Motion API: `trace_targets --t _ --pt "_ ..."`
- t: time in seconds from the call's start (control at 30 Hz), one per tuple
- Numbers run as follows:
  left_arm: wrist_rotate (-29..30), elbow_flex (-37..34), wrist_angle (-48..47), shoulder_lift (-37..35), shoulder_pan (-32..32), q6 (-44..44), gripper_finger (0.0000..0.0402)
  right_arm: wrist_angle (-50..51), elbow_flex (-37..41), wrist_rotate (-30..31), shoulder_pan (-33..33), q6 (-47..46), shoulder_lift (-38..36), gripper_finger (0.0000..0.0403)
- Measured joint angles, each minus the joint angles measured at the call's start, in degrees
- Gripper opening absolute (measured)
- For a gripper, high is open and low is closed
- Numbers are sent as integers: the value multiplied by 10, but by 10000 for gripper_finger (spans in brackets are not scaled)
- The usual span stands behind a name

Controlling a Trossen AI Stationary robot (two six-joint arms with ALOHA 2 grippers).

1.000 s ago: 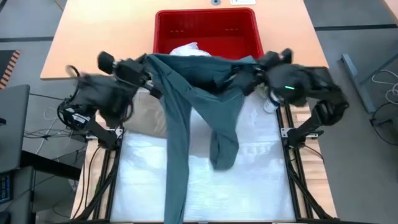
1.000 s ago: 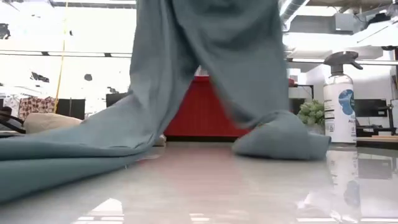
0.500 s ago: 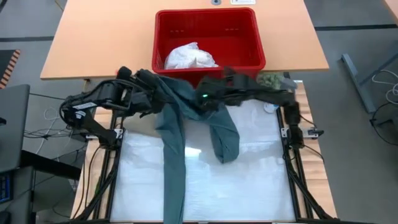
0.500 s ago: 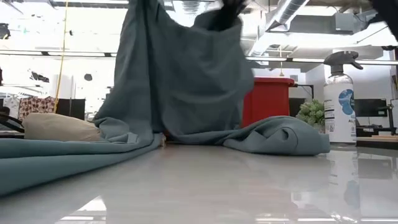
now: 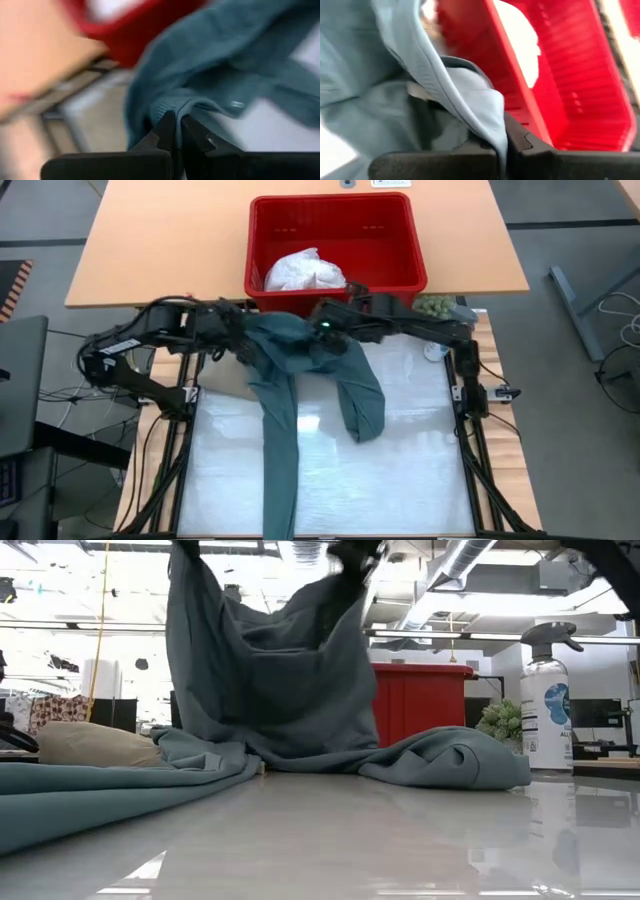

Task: Fold Laundry from Bin
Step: Fold the blue pants in the red bin

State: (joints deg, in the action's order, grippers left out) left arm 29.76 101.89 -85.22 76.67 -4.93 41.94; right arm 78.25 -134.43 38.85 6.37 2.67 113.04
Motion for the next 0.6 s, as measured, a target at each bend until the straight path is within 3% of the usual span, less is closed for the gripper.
trace_targets --t 0.17,0.33,0.47,0.6 --pt "-161 0 112 -12 45 22 0 61 -1 -103 -49 -74 -78 23" --pt "-301 0 290 4 91 20 0 109 -1 -120 -106 -213 -144 23" --pt "-321 0 475 39 125 19 0 117 -1 -100 -141 -315 -185 23" --pt "-331 0 677 93 145 20 0 118 -1 -92 -160 -358 -212 23"
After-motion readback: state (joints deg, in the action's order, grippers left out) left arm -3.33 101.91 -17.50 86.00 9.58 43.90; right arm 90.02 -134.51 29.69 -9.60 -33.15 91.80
